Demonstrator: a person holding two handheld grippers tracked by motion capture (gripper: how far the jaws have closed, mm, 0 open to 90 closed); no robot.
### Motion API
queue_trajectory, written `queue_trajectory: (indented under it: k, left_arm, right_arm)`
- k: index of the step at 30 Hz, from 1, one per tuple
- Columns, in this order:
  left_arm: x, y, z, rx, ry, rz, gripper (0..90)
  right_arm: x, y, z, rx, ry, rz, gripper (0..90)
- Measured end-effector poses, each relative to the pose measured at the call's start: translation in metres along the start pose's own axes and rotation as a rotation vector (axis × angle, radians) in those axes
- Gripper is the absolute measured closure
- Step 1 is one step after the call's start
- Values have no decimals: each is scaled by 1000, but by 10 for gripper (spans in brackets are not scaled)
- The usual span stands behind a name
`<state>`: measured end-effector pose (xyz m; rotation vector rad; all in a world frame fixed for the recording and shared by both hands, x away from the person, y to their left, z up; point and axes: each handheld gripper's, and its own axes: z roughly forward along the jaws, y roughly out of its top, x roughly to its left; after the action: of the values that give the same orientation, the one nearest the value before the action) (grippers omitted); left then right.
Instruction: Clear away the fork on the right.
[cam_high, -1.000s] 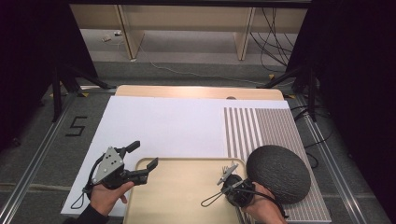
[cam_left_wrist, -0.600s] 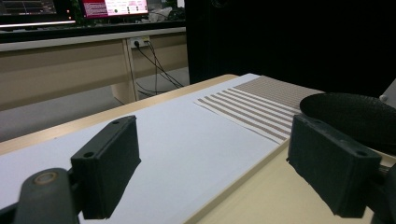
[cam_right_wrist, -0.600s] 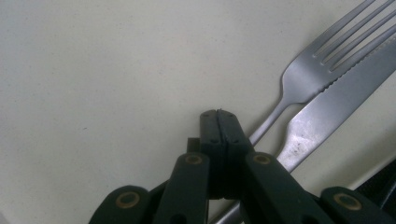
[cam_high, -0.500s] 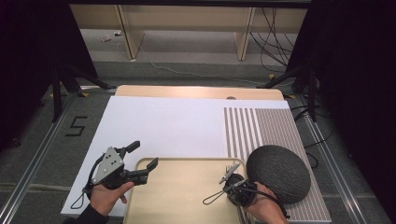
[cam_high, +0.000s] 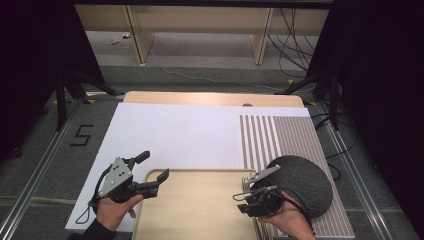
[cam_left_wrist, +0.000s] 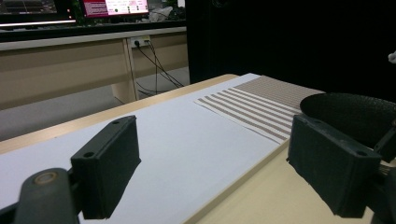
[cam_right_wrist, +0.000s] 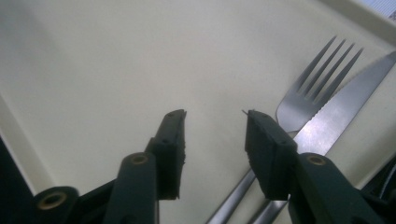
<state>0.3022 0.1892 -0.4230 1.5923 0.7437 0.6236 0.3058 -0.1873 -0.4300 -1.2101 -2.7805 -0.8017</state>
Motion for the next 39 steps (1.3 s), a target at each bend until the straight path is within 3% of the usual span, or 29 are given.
queue_trajectory:
  k: [5, 17, 29, 39]
  left_arm:
    - [-1, 0, 0, -3, -5, -6, 163]
    - [0, 0, 0, -1, -3, -4, 163]
    - [0, 0, 0, -1, -3, -5, 163]
    - [1, 0, 0, 1, -3, -5, 162]
  right_arm:
    - [-1, 0, -7, -58, 37, 39, 478]
    - [-6, -2, -17, -133, 6, 68, 349]
    - [-19, -7, -32, -208, 5, 116, 296]
    - [-27, -11, -37, -227, -16, 126, 271]
